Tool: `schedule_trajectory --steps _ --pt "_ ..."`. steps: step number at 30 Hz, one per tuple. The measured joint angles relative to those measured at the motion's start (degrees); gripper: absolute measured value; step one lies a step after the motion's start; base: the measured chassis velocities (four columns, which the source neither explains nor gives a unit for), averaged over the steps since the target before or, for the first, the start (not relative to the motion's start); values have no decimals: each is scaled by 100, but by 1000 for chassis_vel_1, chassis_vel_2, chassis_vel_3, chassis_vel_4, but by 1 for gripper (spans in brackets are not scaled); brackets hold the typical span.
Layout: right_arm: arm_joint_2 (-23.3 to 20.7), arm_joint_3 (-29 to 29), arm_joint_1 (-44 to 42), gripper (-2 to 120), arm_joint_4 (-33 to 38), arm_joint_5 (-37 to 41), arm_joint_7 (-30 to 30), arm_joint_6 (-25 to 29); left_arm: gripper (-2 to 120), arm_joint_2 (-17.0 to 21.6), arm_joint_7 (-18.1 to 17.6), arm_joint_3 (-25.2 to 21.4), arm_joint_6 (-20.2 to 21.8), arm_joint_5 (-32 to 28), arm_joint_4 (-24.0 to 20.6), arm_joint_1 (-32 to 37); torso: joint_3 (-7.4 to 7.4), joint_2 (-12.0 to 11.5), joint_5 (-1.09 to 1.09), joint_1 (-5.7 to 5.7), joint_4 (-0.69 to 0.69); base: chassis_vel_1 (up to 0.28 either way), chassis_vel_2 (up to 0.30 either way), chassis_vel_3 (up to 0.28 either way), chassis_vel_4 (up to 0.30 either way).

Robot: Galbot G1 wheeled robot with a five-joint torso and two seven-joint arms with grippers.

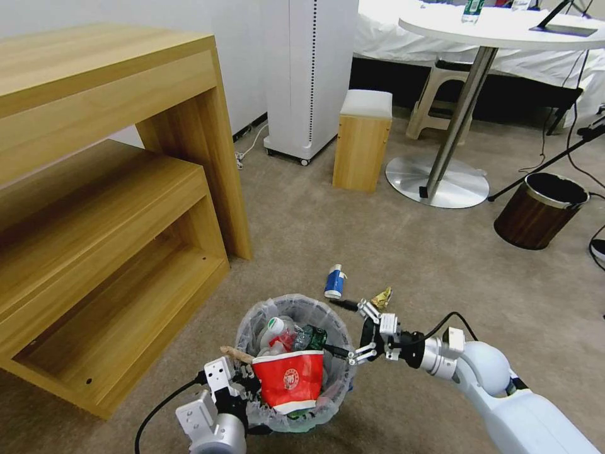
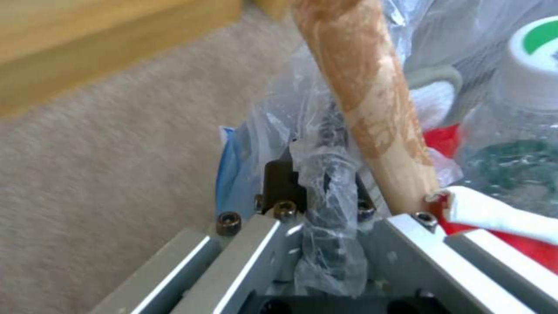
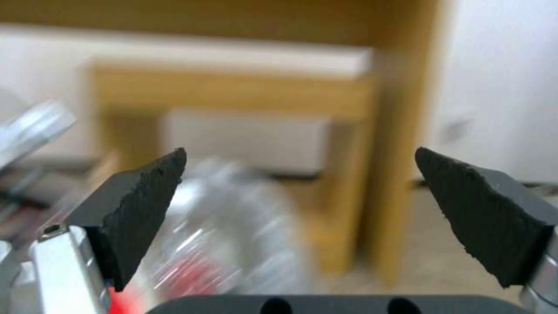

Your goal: Pick up the trash bin and place the garbage on the floor into it.

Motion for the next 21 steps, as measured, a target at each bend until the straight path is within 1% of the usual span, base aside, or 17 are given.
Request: schedule_trajectory --steps 1,2,4,6,7,9,10,11,14,15,17,18,19,21 --pt "6 46 30 100 104 281 561 64 0 67 -44 -190 95 -132 -41 -63 0 0 0 0 1 0 0 0 0" --pt "6 46 30 100 104 281 561 64 0 67 -44 -190 95 -132 -41 -63 0 0 0 0 1 0 0 0 0" --pt "96 289 102 100 259 641 1977 158 0 214 -141 -481 293 -448 -173 -149 0 0 -1 0 1 0 0 0 0" --pt "162 497 131 100 250 693 2590 259 0 285 -211 -641 383 -602 -236 -186 0 0 1 0 0 0 0 0 0" --pt "162 497 131 100 250 693 2590 259 0 285 -211 -641 383 -602 -236 -186 0 0 1 0 0 0 0 0 0" --pt "197 806 54 100 230 706 2866 281 0 336 -325 -804 505 -776 -267 -223 0 0 0 0 2 0 0 0 0" --pt "209 938 -17 100 225 583 2949 280 0 351 -373 -869 558 -855 -278 -236 0 0 0 0 1 0 0 0 0" --pt "209 938 -17 100 225 583 2949 280 0 351 -373 -869 558 -855 -278 -236 0 0 0 0 1 0 0 0 0" --pt "283 1347 -286 100 214 -334 3439 186 0 410 -503 -1007 709 -1084 -321 -254 0 0 1 0 1 0 0 0 0" --pt "283 1347 -286 100 214 -334 3439 186 0 410 -503 -1007 709 -1084 -321 -254 0 0 1 0 1 0 0 0 0" --pt "345 1544 -498 100 188 -967 3738 142 0 456 -657 -1064 840 -1326 -375 -256 0 0 1 0 0 0 0 0 0" --pt "370 1586 -563 100 179 -1131 3776 142 0 481 -738 -1083 897 -1467 -411 -252 0 0 1 0 0 0 0 0 0" --pt "370 1586 -563 100 179 -1131 3776 142 0 481 -738 -1083 897 -1467 -411 -252 0 0 1 0 0 0 0 0 0" --pt "453 1668 -735 100 168 -1522 3800 187 0 561 -935 -1151 1064 -1878 -514 -242 0 0 1 0 0 0 0 0 0"
